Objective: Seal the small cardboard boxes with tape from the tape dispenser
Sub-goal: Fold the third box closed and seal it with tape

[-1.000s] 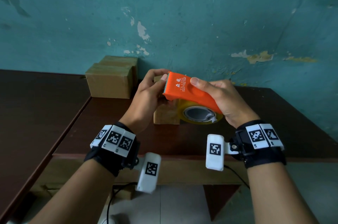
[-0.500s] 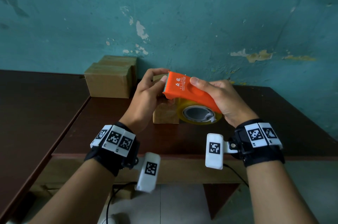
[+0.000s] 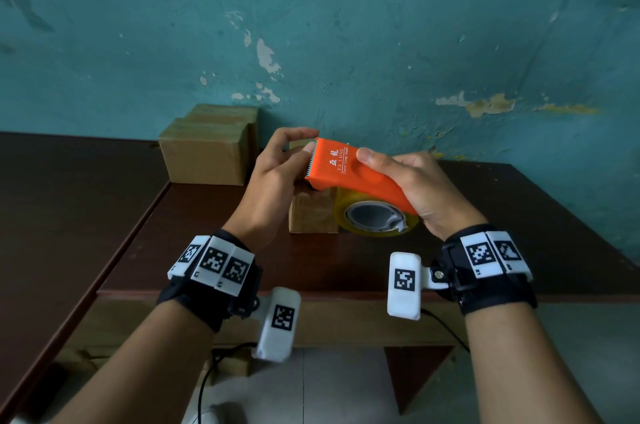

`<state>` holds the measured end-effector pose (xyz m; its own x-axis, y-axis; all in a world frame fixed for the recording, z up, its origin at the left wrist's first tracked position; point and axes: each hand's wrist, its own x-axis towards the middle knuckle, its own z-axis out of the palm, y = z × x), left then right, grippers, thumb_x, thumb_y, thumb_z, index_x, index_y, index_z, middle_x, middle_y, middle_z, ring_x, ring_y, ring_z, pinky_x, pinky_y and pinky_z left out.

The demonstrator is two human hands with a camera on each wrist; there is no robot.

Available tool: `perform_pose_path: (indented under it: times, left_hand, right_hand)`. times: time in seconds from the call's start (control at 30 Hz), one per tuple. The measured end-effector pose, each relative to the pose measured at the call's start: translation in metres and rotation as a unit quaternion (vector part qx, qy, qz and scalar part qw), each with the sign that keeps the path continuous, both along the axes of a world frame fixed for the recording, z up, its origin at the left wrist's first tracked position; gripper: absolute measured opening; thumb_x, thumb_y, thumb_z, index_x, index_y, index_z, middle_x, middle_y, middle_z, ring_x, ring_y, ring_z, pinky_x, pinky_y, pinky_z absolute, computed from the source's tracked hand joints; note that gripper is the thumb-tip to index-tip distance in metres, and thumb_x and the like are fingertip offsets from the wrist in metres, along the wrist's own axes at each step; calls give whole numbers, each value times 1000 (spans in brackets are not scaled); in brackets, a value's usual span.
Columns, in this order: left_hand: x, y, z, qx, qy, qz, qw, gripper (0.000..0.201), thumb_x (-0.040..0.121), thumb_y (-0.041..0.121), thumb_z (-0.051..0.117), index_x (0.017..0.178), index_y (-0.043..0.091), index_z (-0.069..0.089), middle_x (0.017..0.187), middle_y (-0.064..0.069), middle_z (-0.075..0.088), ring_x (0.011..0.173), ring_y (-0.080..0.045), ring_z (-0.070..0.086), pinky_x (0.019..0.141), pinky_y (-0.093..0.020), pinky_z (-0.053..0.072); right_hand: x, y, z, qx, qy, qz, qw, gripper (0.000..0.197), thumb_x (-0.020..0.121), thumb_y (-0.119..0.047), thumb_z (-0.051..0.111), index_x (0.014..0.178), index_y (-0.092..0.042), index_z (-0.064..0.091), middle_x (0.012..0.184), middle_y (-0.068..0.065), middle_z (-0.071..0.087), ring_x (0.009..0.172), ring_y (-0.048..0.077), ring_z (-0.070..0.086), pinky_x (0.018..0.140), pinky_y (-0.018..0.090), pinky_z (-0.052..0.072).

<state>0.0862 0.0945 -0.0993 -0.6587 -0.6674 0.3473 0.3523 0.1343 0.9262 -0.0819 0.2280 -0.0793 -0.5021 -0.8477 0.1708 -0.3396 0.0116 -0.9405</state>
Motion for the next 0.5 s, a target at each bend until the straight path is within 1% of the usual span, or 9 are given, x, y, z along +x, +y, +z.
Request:
perform_pose_path:
  times: [0.1, 0.17, 0.23, 0.27, 0.3, 0.37, 0.43, 0.5]
  left_hand:
    - [0, -1, 0, 2, 0, -3, 1000, 24, 109, 17, 50, 131, 10, 55, 84, -1, 73, 73, -12, 66, 64, -25, 54]
    - [0, -1, 0, 7, 3, -7, 1000, 24, 109, 14, 49, 132, 9, 55, 83, -4, 70, 71, -13, 64, 63, -25, 53]
    - [-1, -2, -1, 9, 3, -9, 1000, 25, 108, 7, 49, 132, 7, 54, 87, -13, 66, 70, -14, 62, 62, -24, 52]
    - [-1, -2, -1, 9, 2, -9, 1000, 28, 106, 2, 49, 133, 5, 53, 91, -19, 63, 70, -16, 62, 61, -24, 52]
    - [-2, -3, -2, 8, 1, -10, 1000, 32, 103, -5, 48, 134, 4, 52, 96, -23, 61, 70, -17, 61, 61, -24, 52]
    - [-3, -4, -4, 5, -4, -13, 1000, 39, 99, -13, 46, 134, 3, 51, 100, -25, 60, 72, -20, 60, 61, -25, 52]
    - [-3, -4, -5, 2, -10, -12, 1000, 40, 99, -14, 45, 134, 3, 51, 100, -25, 60, 73, -20, 60, 61, -25, 52]
    - [-3, -4, -5, -1, -13, -10, 1000, 39, 99, -14, 44, 135, 3, 50, 99, -23, 60, 70, -16, 61, 62, -25, 51]
  right_hand:
    - [-1, 0, 0, 1, 0, -1, 1000, 91, 73, -71, 81, 94, 17, 70, 95, 40, 70, 75, 41, 67, 79, 43, 49]
    - [-1, 0, -1, -2, -3, -2, 1000, 92, 71, -71, 80, 94, 17, 70, 96, 42, 69, 76, 40, 66, 80, 44, 48]
    - [-2, 0, -2, -2, -7, 0, 1000, 95, 68, -74, 81, 95, 16, 71, 97, 41, 70, 78, 42, 67, 81, 44, 48]
    - [-2, 0, -2, 0, -7, 1, 1000, 97, 66, -77, 82, 95, 15, 72, 97, 41, 70, 79, 42, 67, 81, 44, 49]
    - [-3, -1, -3, 1, -8, 1, 1000, 99, 64, -78, 82, 96, 15, 72, 98, 41, 70, 80, 43, 68, 82, 44, 49]
    - [-4, -1, -4, 1, -10, 0, 1000, 101, 61, -80, 83, 96, 14, 72, 99, 41, 70, 80, 42, 67, 82, 44, 49]
    - [-4, -1, -4, 3, -12, -1, 1000, 103, 59, -82, 83, 96, 14, 73, 99, 40, 70, 81, 42, 68, 82, 44, 49]
    - [-4, -1, -4, 3, -13, -3, 1000, 104, 58, -83, 83, 96, 14, 73, 99, 40, 71, 80, 41, 68, 82, 44, 49]
